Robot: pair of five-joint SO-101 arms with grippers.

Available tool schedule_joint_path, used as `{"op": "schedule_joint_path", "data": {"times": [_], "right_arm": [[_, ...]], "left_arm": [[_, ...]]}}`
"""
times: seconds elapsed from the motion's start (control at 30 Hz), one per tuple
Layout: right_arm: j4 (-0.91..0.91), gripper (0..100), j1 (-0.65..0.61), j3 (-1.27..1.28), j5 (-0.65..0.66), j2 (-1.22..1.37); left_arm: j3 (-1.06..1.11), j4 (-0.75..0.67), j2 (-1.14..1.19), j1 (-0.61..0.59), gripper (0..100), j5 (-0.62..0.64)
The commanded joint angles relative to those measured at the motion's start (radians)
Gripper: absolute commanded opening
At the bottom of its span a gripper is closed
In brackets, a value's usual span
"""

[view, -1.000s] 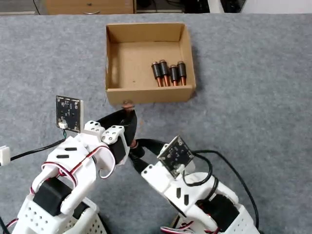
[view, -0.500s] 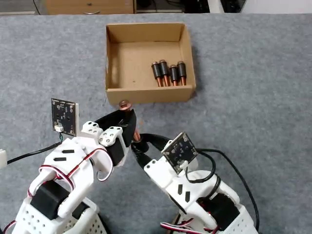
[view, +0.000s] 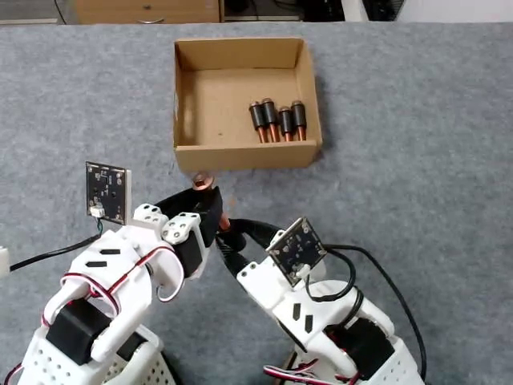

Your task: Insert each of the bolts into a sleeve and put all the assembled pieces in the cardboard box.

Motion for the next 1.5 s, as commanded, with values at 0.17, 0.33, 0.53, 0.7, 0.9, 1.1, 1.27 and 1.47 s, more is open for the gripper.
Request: {"op": "schedule_joint_path", "data": {"times": [0.17, 0.33, 0.53, 0.7, 0.9, 1.1, 1.27, 1.47], "right_arm": [[-0.008, 0.2, 0.021, -0.062, 0.003, -0.15], [-0.009, 0.2, 0.021, -0.065, 0.006, -0.15], [-0.008, 0.2, 0.022, -0.076, 0.009, -0.15], [-0.006, 0.2, 0.022, -0.076, 0.011, -0.15], [-0.006, 0.2, 0.022, -0.081, 0.011, -0.15], [-0.008, 0.2, 0.022, -0.116, 0.011, -0.15], [-0.023, 0.2, 0.091, -0.119, 0.012, -0.139], [-0.104, 0.2, 0.234, -0.105, 0.009, -0.102]], "left_arm": [[-0.078, 0.011, 0.001, 0.048, 2, -0.003], [-0.077, 0.041, 0.001, 0.051, 2, -0.003], [-0.106, 0.155, -0.001, 0.048, 2, -0.003], [-0.115, 0.199, -0.001, 0.051, 6, -0.005], [-0.117, 0.209, -0.001, 0.048, 22, -0.02], [-0.118, 0.203, -0.001, 0.041, 23, -0.025], [-0.196, 0.061, -0.001, -0.061, 23, -0.089], [-0.298, -0.086, 0.005, -0.199, 22, -0.146]]}}
